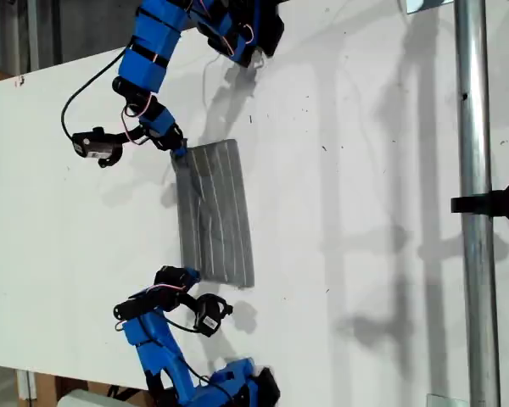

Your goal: Grasp corners of a towel and fold twice.

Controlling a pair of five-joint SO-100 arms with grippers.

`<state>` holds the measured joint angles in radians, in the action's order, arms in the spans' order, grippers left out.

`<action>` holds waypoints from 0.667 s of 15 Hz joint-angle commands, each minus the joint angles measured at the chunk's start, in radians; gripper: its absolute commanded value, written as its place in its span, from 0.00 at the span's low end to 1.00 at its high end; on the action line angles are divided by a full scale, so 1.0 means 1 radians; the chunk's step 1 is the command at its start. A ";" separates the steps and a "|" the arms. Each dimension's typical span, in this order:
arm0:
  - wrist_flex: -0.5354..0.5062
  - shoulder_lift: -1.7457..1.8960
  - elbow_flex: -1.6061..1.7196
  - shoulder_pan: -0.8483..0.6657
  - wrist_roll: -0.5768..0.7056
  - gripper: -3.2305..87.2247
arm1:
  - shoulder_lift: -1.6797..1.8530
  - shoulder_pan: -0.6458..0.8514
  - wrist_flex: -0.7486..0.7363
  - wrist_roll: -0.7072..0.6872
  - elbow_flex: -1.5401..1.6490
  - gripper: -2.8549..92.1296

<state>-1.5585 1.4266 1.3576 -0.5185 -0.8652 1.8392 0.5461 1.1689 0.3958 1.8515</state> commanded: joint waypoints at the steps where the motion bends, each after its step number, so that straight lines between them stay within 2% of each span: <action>1: -0.015 0.067 0.044 0.075 -0.055 0.00 | 0.032 -0.057 0.029 0.029 -0.005 0.03; 7: 0.037 -0.049 0.118 0.302 -0.272 0.00 | 0.014 -0.179 0.077 0.167 0.121 0.03; 10: 0.044 -0.150 0.110 0.367 -0.371 0.01 | -0.064 -0.238 0.078 0.245 0.175 0.03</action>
<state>-1.5125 1.2885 1.4772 -0.1795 -1.1950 1.7902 0.3206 1.2349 0.6197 2.0218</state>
